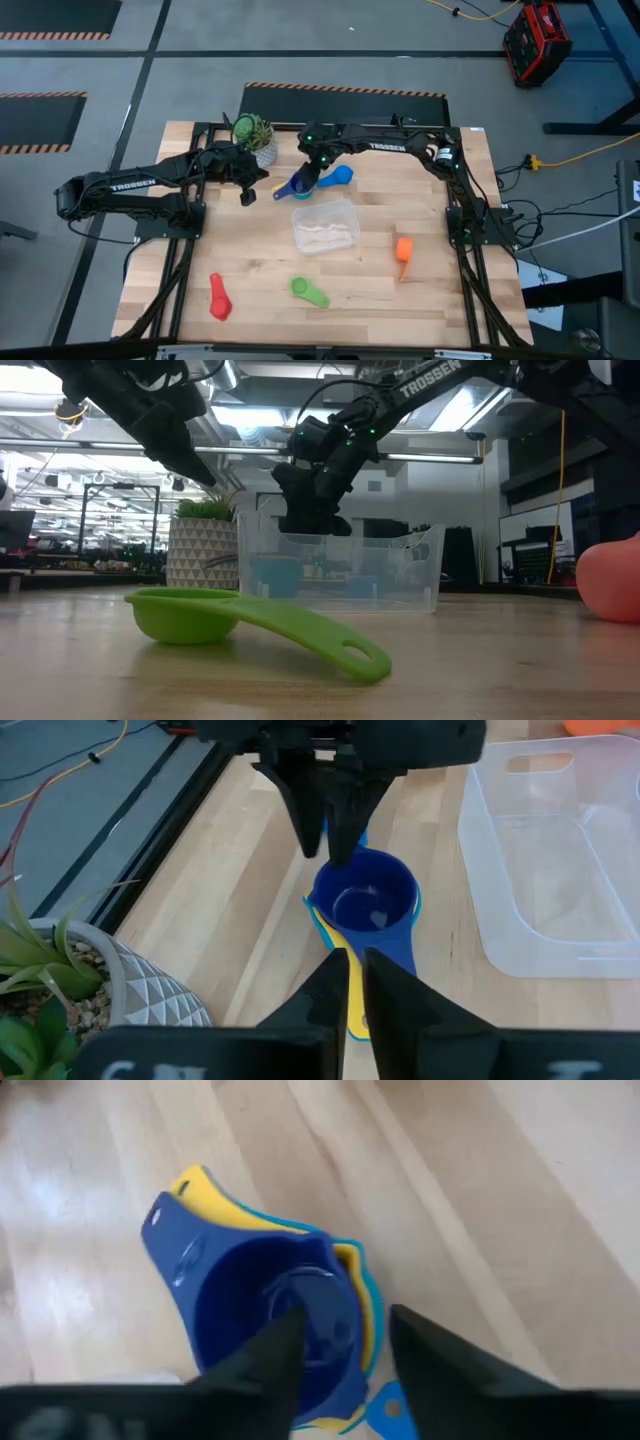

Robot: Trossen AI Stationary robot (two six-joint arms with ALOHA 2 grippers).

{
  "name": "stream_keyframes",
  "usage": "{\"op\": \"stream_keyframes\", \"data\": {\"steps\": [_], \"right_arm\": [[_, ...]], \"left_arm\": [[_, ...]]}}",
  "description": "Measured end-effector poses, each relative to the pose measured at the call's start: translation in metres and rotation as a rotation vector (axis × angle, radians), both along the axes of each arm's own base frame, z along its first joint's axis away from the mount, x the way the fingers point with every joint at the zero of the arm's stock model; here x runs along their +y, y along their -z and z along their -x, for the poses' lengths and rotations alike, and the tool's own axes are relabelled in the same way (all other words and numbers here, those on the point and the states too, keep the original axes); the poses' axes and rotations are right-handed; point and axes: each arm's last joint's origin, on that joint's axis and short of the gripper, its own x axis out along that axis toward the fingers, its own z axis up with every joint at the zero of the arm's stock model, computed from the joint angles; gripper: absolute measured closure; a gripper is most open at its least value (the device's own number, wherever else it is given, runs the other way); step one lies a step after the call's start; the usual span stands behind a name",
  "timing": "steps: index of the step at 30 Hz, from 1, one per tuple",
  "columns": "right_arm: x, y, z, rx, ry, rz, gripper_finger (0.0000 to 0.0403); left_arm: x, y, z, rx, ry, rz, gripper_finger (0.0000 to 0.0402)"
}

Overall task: Nest measuring cups in basket
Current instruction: Stack the orange measuring cup on top of the dark blue measuring cup

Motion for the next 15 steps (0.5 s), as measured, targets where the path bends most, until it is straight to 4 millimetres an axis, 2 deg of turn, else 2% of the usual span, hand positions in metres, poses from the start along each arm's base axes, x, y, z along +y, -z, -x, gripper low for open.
{"op": "stream_keyframes", "data": {"steps": [3, 6, 11, 15], "right_arm": [[-0.001, 0.0, 0.0, 0.011, 0.014, 0.026, 0.0182], [-0.002, 0.0, 0.001, 0.011, 0.017, 0.025, 0.0154], [-0.003, -0.003, 0.006, 0.034, -0.011, 0.033, 0.0149], [-0.011, -0.019, 0.021, 0.068, -0.036, 0.055, 0.0148]], "left_arm": [[0.0, 0.0, 0.0, 0.0, 0.0, 0.0, 0.037], [0.0, 0.0, 0.0, 0.0, 0.0, 0.0, 0.0372], [0.0, 0.0, 0.0, 0.0, 0.0, 0.0, 0.0381], [0.0, 0.0, 0.0, 0.0, 0.0, -0.001, 0.0387]]}}
